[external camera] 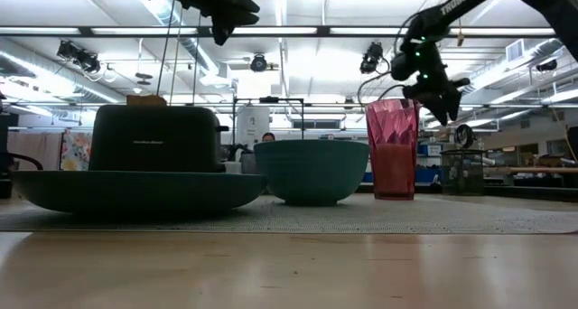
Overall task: Arrange a breakfast setting
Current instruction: Put the black spoon on the bottom right of the placemat
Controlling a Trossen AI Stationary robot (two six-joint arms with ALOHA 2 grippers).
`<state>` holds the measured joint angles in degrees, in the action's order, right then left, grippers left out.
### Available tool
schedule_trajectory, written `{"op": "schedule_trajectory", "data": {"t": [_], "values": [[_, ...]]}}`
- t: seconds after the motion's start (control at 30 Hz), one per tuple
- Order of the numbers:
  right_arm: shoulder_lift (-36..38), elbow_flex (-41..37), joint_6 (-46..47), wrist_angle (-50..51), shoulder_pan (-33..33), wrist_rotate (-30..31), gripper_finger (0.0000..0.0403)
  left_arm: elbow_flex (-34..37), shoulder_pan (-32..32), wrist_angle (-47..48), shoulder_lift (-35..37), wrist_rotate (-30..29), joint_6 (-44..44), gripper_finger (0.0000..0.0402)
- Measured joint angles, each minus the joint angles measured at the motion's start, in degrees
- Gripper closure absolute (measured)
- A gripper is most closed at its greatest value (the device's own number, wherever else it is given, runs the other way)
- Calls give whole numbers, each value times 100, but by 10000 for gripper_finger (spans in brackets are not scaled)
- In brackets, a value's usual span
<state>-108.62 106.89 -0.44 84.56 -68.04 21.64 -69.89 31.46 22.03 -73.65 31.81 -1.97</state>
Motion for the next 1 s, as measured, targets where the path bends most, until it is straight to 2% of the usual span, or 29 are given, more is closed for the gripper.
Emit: {"op": "schedule_trajectory", "data": {"t": [0.07, 0.2, 0.4, 0.57, 1.0], "values": [[-4, 0, -189, -12, -274, -219, 214, 0, -2, -48, 0, 0, -68, 287], [-4, -1, -79, -83, -628, -1364, 208, 0, -2, -79, 0, 0, -248, 287], [-64, 0, 308, -132, -614, -918, 215, 0, -2, -75, 0, 0, -339, 287], [-339, -4, 514, 532, -586, -645, 217, 0, -18, -50, 0, -1, -362, 287], [-376, -4, 211, 546, -468, -722, 226, 0, -20, 27, 0, 96, -339, 287]]}}
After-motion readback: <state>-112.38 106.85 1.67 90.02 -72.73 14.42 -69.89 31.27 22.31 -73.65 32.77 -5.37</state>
